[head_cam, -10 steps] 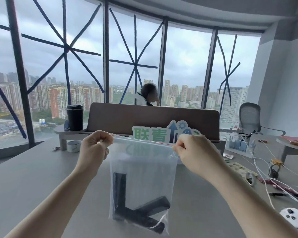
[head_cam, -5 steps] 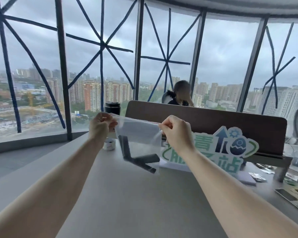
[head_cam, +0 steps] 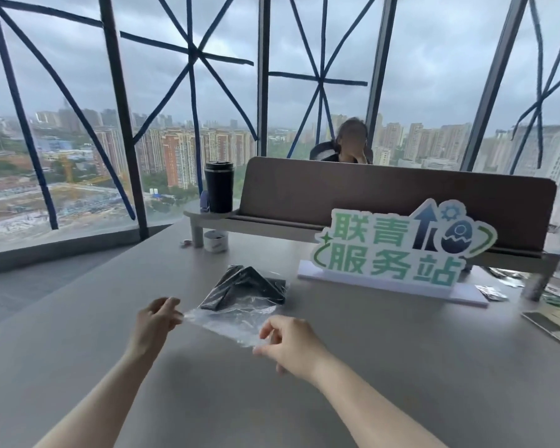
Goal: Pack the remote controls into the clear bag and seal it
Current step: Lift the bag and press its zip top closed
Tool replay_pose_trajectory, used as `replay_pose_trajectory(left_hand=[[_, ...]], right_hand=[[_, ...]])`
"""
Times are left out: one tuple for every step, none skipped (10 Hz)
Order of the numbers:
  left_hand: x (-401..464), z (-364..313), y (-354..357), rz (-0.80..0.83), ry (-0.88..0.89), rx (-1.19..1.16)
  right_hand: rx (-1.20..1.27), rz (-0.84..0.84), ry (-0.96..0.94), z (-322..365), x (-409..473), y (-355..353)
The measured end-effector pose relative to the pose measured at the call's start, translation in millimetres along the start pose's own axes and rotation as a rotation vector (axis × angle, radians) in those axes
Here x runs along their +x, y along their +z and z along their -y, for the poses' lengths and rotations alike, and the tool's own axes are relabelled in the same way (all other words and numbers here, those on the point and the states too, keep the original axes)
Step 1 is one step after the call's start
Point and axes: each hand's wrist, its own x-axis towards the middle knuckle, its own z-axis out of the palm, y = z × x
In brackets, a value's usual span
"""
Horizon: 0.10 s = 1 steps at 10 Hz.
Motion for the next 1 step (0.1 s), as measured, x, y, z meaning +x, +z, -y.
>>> replay_pose_trajectory(left_hand=[[-27.3, 10.7, -12.4, -0.034, 0.038, 0.257]], right_hand=[[0.093, -0.017, 0.013, -4.3, -35.4, -15.0]])
